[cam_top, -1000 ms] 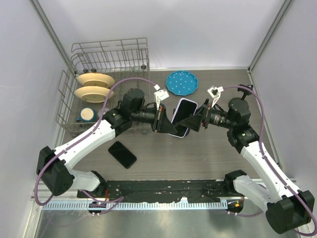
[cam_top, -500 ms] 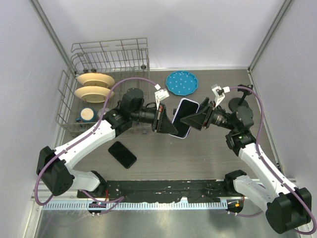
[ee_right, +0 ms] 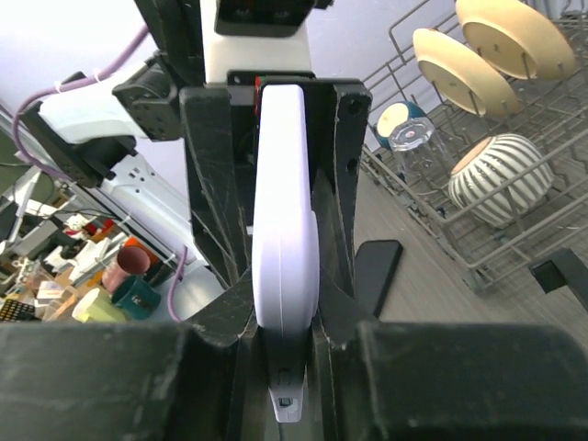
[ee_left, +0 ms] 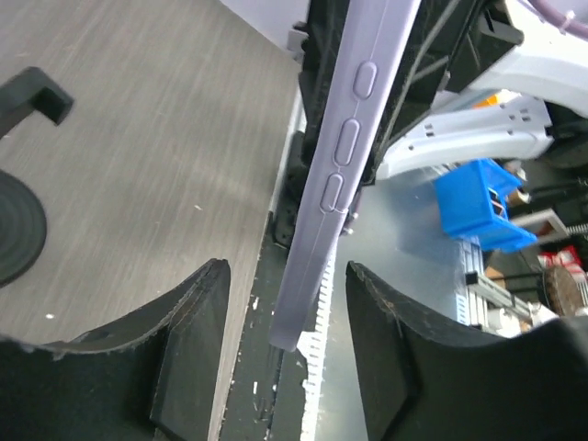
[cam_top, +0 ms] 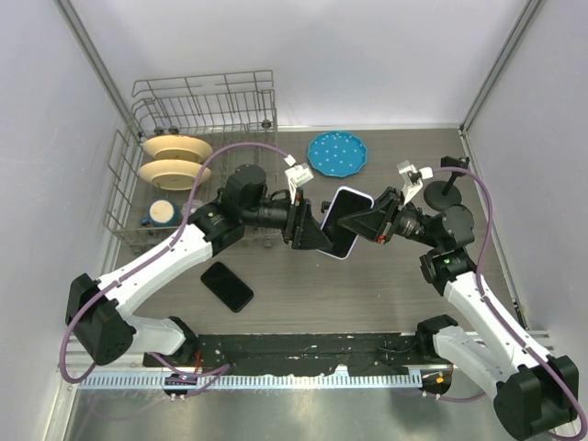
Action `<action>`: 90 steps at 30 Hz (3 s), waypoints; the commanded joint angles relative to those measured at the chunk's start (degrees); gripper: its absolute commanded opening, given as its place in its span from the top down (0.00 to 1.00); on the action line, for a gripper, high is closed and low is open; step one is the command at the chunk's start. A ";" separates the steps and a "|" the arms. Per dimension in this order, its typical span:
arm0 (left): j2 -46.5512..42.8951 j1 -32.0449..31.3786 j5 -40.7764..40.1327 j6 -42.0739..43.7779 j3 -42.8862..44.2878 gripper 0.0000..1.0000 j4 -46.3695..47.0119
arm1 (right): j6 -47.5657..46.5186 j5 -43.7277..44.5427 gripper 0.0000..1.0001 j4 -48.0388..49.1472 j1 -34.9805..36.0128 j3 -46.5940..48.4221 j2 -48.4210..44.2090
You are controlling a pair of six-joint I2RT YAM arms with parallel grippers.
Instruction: Place the phone on the phone stand
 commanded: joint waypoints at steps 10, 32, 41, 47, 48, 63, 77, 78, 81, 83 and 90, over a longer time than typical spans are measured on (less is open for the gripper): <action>-3.36 0.05 -12.70 2.04 12.98 0.22 -9.61 | -8.70 -6.68 0.99 -5.44 0.32 1.33 -4.36; -0.09 0.14 6.04 4.05 7.47 0.91 -4.34 | -25.57 3.76 0.99 -24.69 14.82 9.24 2.23; -6.51 0.14 -1.34 6.61 4.66 1.00 -3.04 | -18.39 5.00 0.39 -18.82 15.08 0.30 0.92; -7.91 1.28 -1.26 3.45 2.64 1.00 2.04 | -10.82 5.97 0.35 -4.41 16.75 -6.40 -0.33; -7.92 1.54 -0.82 2.84 2.03 1.00 2.76 | -8.98 5.97 0.35 -0.56 17.19 -6.75 0.72; -5.90 1.63 0.76 1.15 2.71 0.51 2.43 | -15.01 8.96 0.99 -1.44 20.97 -4.39 2.33; -1.50 1.10 6.74 3.53 6.15 0.77 -3.21 | -23.46 9.48 0.99 -16.96 20.97 1.15 -0.23; -1.59 1.02 6.91 3.54 6.07 0.71 -3.04 | -23.55 9.75 0.99 -16.96 20.97 1.15 -0.41; -2.11 0.58 7.00 3.62 5.63 0.66 -2.16 | -22.15 9.75 0.99 -14.94 20.97 0.45 -0.41; -2.38 0.40 7.00 3.62 5.27 0.69 -1.90 | -21.89 9.49 0.99 -13.89 20.97 0.36 0.11; -3.96 0.05 0.72 5.29 4.75 1.00 -2.50 | -21.18 12.98 0.91 -16.31 20.97 0.18 0.38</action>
